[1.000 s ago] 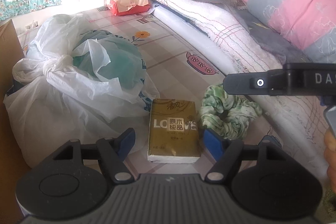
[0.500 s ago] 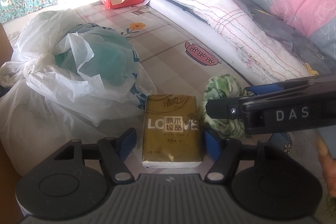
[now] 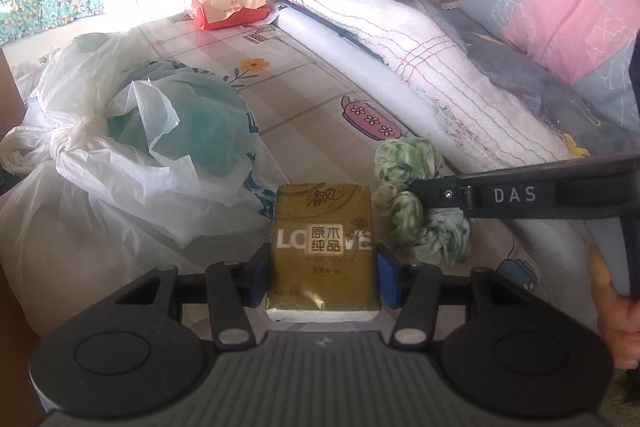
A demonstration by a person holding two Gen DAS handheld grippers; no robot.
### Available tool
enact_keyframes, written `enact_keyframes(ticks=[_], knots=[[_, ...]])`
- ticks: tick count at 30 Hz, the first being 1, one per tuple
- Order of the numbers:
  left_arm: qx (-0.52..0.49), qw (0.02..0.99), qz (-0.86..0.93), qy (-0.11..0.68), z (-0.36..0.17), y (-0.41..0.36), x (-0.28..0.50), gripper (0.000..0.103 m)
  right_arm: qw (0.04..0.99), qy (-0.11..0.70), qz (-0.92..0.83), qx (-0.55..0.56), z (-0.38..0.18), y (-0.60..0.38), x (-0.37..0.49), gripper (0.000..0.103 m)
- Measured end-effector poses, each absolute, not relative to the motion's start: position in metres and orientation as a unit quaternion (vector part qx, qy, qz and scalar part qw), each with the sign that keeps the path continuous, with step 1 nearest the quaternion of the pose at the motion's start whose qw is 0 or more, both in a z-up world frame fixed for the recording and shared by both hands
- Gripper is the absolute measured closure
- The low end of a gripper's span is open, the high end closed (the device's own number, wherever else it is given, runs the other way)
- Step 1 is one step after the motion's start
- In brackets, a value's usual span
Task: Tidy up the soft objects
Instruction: 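Carry the tissue pack and scrunchie over the box with both grippers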
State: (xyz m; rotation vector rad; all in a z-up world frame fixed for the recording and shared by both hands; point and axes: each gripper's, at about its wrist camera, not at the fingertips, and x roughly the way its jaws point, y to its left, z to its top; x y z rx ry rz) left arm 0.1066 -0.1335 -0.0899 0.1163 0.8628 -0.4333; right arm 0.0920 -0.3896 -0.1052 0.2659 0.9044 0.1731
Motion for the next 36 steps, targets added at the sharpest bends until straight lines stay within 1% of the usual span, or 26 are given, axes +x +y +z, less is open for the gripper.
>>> enact_keyframes(ticks=[8, 20, 23, 27, 33, 36], knots=[[0.027, 0.899, -0.211, 0.382, -0.062, -0.125, 0.111, 0.049, 0.892, 0.413, 0.074, 0.168, -0.091, -0.399, 0.091, 0.082], [-0.025, 0.939, -0.177, 0.293, 0.011, -0.093, 0.117, 0.049, 0.918, 0.335, 0.123, 0.173, -0.011, -0.383, 0.111, 0.082], [-0.039, 0.949, -0.154, 0.273, 0.026, -0.071, 0.110, 0.049, 0.920, 0.313, 0.161, 0.172, 0.011, -0.365, 0.118, 0.082], [-0.057, 0.959, -0.112, 0.255, 0.040, -0.033, 0.099, 0.049, 0.915, 0.304, 0.211, 0.164, 0.029, -0.328, 0.130, 0.082], [-0.067, 0.964, -0.045, 0.252, 0.057, 0.036, 0.076, 0.049, 0.890, 0.312, 0.297, 0.149, 0.045, -0.247, 0.141, 0.082], [-0.058, 0.963, -0.011, 0.264, 0.061, 0.072, 0.059, 0.049, 0.870, 0.329, 0.338, 0.143, 0.049, -0.206, 0.140, 0.082]])
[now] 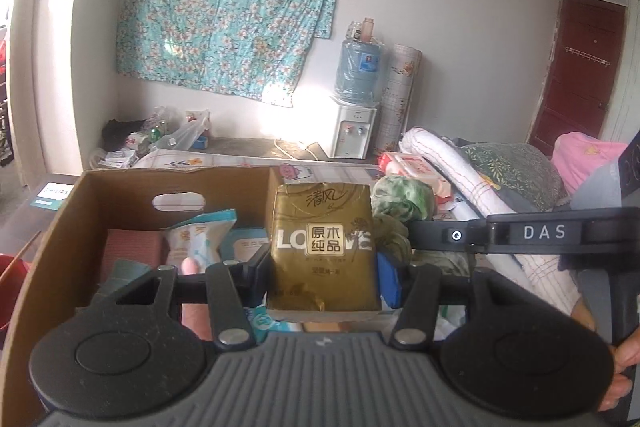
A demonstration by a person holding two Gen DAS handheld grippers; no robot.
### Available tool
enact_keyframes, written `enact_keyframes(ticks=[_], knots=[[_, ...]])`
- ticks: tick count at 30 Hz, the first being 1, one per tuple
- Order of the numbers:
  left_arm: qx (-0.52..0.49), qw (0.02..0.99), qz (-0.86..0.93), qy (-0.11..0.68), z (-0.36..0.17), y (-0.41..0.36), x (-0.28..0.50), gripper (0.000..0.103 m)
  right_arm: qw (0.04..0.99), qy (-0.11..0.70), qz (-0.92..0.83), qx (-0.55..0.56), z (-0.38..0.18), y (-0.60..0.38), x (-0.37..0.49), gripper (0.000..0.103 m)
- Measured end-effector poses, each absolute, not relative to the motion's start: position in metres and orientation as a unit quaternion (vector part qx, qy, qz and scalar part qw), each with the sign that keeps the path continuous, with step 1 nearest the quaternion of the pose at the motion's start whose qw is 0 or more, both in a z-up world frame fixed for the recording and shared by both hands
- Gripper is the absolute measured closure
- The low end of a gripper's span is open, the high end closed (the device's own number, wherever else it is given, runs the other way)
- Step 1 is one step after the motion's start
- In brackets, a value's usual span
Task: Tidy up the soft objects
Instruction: 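Carry the tissue pack and scrunchie over the box with both grippers, then lower both items into the box and open both grippers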
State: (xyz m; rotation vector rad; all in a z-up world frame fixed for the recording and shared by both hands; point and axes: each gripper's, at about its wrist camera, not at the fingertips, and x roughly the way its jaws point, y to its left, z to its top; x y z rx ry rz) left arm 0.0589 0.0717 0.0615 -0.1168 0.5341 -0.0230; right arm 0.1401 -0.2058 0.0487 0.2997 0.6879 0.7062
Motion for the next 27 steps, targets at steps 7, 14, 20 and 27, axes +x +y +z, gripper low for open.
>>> enact_keyframes(ticks=[7, 14, 20, 27], knots=[[-0.072, 0.925, 0.052, 0.370, 0.036, 0.150, 0.035, 0.049, 0.817, 0.388, 0.407, 0.125, 0.040, -0.122, 0.130, 0.081], [-0.120, 0.886, 0.073, 0.442, -0.004, 0.192, 0.019, 0.049, 0.767, 0.452, 0.444, 0.104, 0.017, -0.062, 0.110, 0.080], [-0.134, 0.875, 0.077, 0.459, -0.021, 0.194, 0.020, 0.049, 0.748, 0.488, 0.446, 0.062, 0.002, -0.029, 0.098, 0.079], [-0.113, 0.876, 0.088, 0.460, -0.026, 0.194, 0.021, 0.043, 0.740, 0.515, 0.433, 0.023, -0.012, -0.023, 0.102, 0.076]])
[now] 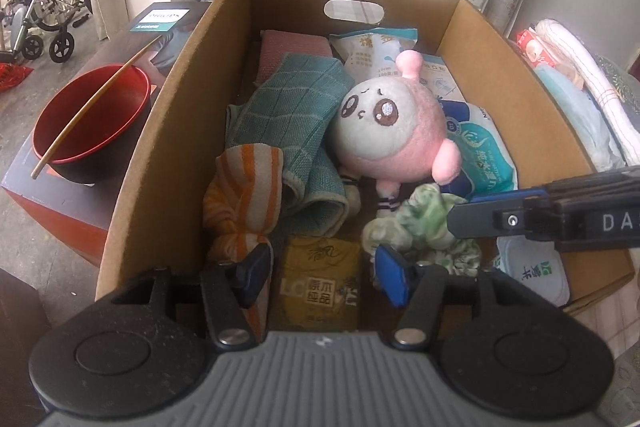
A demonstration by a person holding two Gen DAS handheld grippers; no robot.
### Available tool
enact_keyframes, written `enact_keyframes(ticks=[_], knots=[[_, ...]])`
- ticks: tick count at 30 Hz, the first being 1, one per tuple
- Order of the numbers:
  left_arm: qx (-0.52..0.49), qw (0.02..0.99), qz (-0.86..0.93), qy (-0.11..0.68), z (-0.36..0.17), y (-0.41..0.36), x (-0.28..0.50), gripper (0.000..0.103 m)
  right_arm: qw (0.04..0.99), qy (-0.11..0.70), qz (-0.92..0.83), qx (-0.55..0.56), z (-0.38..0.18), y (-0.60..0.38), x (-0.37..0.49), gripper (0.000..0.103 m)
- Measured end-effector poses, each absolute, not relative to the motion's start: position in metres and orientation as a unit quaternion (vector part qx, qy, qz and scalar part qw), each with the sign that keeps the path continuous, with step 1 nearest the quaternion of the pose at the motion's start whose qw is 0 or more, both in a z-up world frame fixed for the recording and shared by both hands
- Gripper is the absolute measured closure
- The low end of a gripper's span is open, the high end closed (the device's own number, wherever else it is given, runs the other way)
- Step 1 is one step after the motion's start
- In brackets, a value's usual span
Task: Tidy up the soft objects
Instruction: 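Lower both items into the box and open both grippers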
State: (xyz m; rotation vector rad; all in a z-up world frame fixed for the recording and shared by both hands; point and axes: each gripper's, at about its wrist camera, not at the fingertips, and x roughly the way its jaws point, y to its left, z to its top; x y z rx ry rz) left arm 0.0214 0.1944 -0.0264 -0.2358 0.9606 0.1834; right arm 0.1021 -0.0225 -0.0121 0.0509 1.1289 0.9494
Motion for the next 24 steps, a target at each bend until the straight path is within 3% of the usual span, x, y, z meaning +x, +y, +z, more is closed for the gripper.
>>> enact_keyframes(ticks=[5, 9, 11, 15, 17, 24], knots=[[-0.119, 0.883, 0.091, 0.445, -0.021, 0.195, 0.019, 0.043, 0.743, 0.513, 0.428, 0.031, -0.010, -0.027, 0.102, 0.075], [-0.131, 0.897, 0.095, 0.412, -0.009, 0.194, 0.015, 0.034, 0.754, 0.492, 0.431, 0.059, -0.002, -0.039, 0.104, 0.069], [-0.135, 0.905, 0.102, 0.390, -0.001, 0.191, 0.014, 0.026, 0.768, 0.470, 0.429, 0.069, 0.007, -0.048, 0.099, 0.056], [-0.145, 0.914, 0.125, 0.358, 0.017, 0.185, 0.016, 0.010, 0.807, 0.413, 0.415, 0.083, 0.030, -0.071, 0.085, 0.044], [-0.152, 0.915, 0.132, 0.350, 0.025, 0.183, 0.019, 0.005, 0.827, 0.384, 0.399, 0.095, 0.040, -0.086, 0.078, 0.026], [-0.143, 0.921, 0.134, 0.335, 0.044, 0.156, 0.019, 0.000, 0.870, 0.333, 0.331, 0.148, 0.050, -0.142, 0.055, 0.013]])
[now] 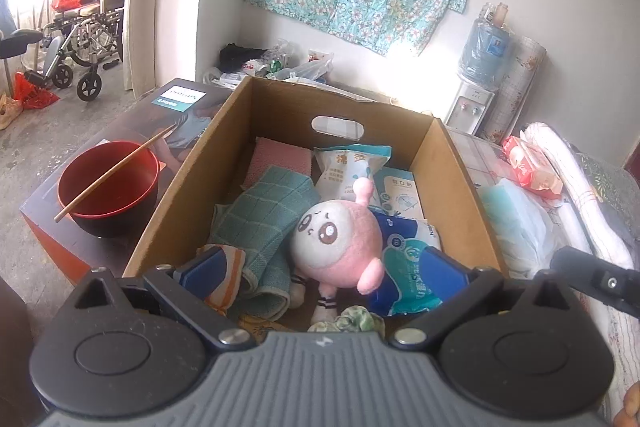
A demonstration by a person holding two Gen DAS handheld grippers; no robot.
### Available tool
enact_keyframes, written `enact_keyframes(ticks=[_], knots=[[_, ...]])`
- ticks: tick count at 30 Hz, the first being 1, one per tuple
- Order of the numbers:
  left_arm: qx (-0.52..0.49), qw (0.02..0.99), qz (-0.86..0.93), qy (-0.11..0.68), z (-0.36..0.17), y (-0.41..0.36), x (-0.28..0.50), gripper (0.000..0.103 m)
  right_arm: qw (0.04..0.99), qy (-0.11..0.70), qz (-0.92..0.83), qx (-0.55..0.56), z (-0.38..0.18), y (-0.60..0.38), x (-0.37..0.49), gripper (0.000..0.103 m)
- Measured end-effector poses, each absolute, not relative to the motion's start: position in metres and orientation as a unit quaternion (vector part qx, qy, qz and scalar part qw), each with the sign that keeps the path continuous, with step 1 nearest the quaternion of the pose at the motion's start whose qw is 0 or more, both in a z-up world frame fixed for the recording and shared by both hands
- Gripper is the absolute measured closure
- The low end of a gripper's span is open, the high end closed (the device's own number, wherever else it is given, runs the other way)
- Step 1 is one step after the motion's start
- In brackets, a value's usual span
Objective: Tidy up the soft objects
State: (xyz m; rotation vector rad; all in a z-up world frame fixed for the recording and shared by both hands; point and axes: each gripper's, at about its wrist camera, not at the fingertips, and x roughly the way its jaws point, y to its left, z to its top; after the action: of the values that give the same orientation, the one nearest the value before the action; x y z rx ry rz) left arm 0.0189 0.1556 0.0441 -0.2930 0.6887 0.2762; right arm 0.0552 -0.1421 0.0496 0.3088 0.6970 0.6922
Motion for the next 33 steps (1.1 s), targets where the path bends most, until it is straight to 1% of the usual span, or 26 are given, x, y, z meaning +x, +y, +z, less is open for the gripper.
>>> enact_keyframes(ticks=[6, 9, 11, 14, 23, 33], knots=[[-0.109, 0.925, 0.136, 0.338, 0.048, 0.122, 0.017, 0.000, 0.886, 0.329, 0.289, 0.155, 0.046, -0.176, 0.045, 0.012], [-0.085, 0.926, 0.159, 0.331, 0.052, 0.105, 0.013, 0.000, 0.888, 0.327, 0.283, 0.154, 0.045, -0.186, 0.039, 0.009], [-0.071, 0.925, 0.171, 0.333, 0.053, 0.097, 0.011, 0.000, 0.890, 0.325, 0.281, 0.153, 0.044, -0.193, 0.034, 0.003], [-0.065, 0.922, 0.167, 0.344, 0.052, 0.091, 0.008, 0.000, 0.892, 0.322, 0.280, 0.147, 0.044, -0.197, 0.028, 0.002], [-0.056, 0.912, 0.152, 0.378, 0.043, 0.077, -0.001, 0.000, 0.899, 0.333, 0.263, 0.106, 0.047, -0.202, 0.014, 0.001], [-0.098, 0.900, 0.139, 0.402, 0.039, 0.068, -0.005, 0.000, 0.894, 0.366, 0.248, 0.073, 0.038, -0.204, 0.012, 0.001]])
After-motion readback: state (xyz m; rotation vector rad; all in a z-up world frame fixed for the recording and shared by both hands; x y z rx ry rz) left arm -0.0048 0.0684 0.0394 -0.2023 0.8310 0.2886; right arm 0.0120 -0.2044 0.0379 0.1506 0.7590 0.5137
